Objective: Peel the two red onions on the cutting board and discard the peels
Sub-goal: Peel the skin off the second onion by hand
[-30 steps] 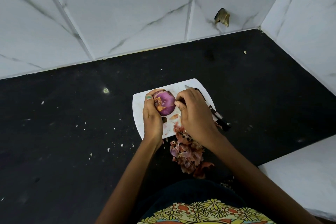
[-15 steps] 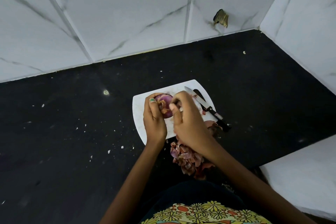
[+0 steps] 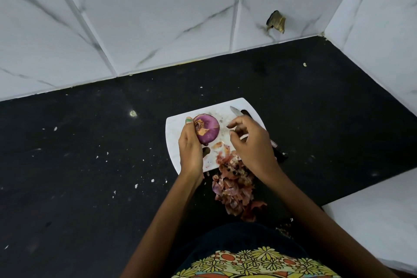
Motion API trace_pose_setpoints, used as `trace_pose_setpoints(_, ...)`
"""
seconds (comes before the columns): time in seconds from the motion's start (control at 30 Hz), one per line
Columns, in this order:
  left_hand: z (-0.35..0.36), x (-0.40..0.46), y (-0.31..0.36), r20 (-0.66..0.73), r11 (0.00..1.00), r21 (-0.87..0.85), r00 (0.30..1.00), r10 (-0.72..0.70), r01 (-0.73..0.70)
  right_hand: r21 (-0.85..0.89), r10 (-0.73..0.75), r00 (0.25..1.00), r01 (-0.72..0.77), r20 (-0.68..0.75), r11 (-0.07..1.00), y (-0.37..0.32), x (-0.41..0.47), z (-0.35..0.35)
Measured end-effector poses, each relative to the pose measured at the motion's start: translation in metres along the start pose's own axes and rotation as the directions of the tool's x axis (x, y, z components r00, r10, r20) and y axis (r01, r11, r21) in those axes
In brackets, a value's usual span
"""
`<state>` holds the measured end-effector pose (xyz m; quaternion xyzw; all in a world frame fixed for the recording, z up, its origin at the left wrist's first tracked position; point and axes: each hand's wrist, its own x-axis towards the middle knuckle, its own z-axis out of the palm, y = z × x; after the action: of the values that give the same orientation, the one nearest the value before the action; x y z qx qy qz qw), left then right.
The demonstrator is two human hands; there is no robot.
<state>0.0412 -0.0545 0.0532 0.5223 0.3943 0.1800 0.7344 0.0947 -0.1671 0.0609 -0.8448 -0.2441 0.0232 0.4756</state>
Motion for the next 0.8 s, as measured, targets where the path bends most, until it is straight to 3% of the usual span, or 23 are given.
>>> trace_pose_setpoints(0.13,-0.002,-0.002,-0.002,0.032,0.999,0.005,0.999,0.033,-0.033,0.033,-0.17,0.984,0.169,0.047,0.985,-0.007,0.0,0.003)
trace_pose_setpoints(0.23,-0.002,-0.001,-0.004,0.048,0.999,0.023,0.998,0.048,-0.049,-0.126,-0.293,0.955,0.296,0.043,0.947,-0.011,-0.002,0.009)
trace_pose_setpoints(0.33,0.0,-0.001,-0.004,0.016,0.998,0.033,0.999,0.047,-0.047,-0.198,-0.343,0.938,0.329,-0.042,0.923,-0.012,-0.005,0.014)
trace_pose_setpoints(0.6,0.001,-0.002,-0.003,0.005,0.984,0.104,0.989,0.145,-0.144,-0.144,-0.314,0.945,0.299,-0.088,0.943,-0.016,-0.007,0.014)
trace_pose_setpoints(0.8,0.002,-0.003,-0.002,0.01,0.988,0.102,0.994,0.111,-0.112,-0.15,-0.304,0.951,0.293,-0.06,0.944,-0.017,-0.006,0.014)
